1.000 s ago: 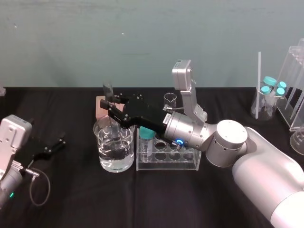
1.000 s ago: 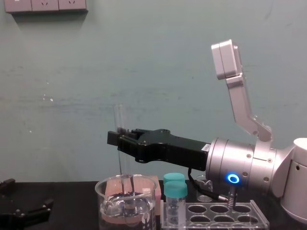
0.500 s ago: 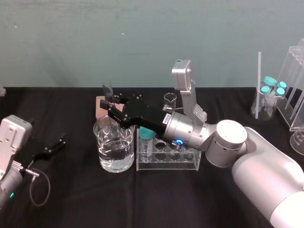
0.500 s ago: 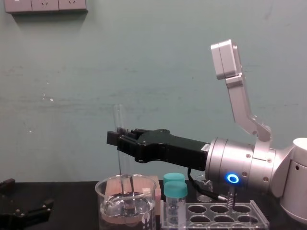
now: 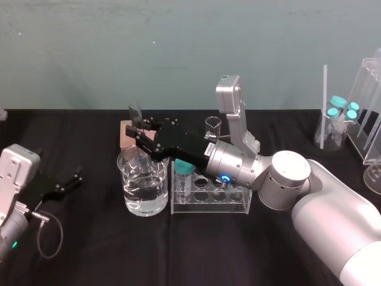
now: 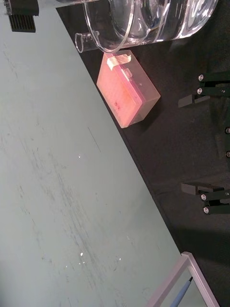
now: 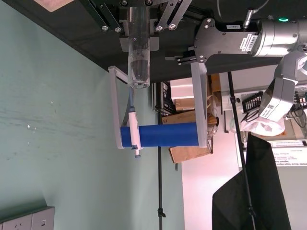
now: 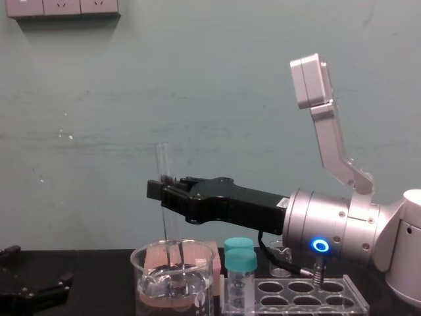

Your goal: Hold the test tube with one hand and immerse one end into the beaker, then return it to the test tube rack.

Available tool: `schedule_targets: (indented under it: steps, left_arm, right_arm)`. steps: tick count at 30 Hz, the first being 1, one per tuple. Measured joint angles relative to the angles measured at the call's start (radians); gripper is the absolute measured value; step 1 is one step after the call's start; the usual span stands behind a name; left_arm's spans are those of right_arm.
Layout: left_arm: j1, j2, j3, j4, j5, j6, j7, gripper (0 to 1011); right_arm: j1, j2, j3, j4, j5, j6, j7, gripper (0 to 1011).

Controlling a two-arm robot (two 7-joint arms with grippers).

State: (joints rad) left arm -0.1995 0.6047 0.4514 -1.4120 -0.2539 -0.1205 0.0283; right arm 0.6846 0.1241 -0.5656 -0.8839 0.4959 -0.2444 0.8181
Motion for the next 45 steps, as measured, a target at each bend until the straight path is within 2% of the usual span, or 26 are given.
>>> schedule_targets:
  steps: [45]
  left_arm:
    - [0.0, 0.0, 0.0, 0.0, 0.0, 0.0, 0.0, 1000]
  right_arm:
    - [-0.019, 0.021, -0.005, -0.048, 0.008, 0.011, -0.014, 226]
